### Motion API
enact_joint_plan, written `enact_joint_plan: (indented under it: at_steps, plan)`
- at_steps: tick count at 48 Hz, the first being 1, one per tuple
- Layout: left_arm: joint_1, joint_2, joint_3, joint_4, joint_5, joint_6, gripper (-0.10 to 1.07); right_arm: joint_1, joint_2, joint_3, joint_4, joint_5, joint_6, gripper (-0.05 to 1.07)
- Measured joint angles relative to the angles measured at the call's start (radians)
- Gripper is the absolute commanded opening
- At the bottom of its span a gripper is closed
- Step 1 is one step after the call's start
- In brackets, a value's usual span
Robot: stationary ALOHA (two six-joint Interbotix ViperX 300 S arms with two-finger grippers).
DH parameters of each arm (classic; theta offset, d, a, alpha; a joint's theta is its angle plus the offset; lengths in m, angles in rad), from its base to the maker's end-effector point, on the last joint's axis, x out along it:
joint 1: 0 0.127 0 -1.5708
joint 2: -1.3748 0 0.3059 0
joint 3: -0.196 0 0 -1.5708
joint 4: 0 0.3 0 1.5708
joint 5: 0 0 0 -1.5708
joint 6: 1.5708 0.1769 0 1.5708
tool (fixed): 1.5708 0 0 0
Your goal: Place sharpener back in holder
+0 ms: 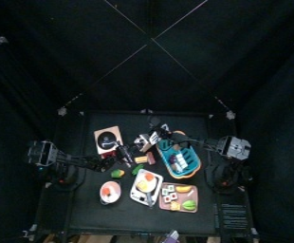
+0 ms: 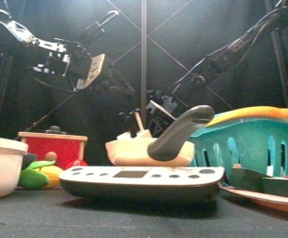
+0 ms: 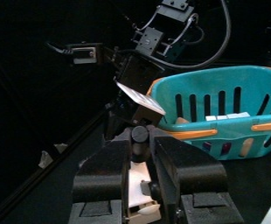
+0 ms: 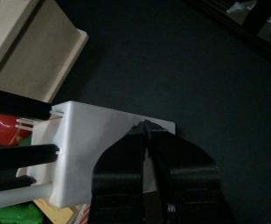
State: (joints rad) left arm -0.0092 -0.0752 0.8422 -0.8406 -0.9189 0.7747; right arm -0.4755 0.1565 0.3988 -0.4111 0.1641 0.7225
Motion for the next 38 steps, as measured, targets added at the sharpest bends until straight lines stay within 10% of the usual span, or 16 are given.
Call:
enact_joint_plan:
  at_steps: [38]
  plan:
    - [0.032, 0.097, -0.051, -0.014, 0.002, -0.018, 0.52, 0.014, 0.011, 0.000, 0.028, 0.000, 0.000, 0.39]
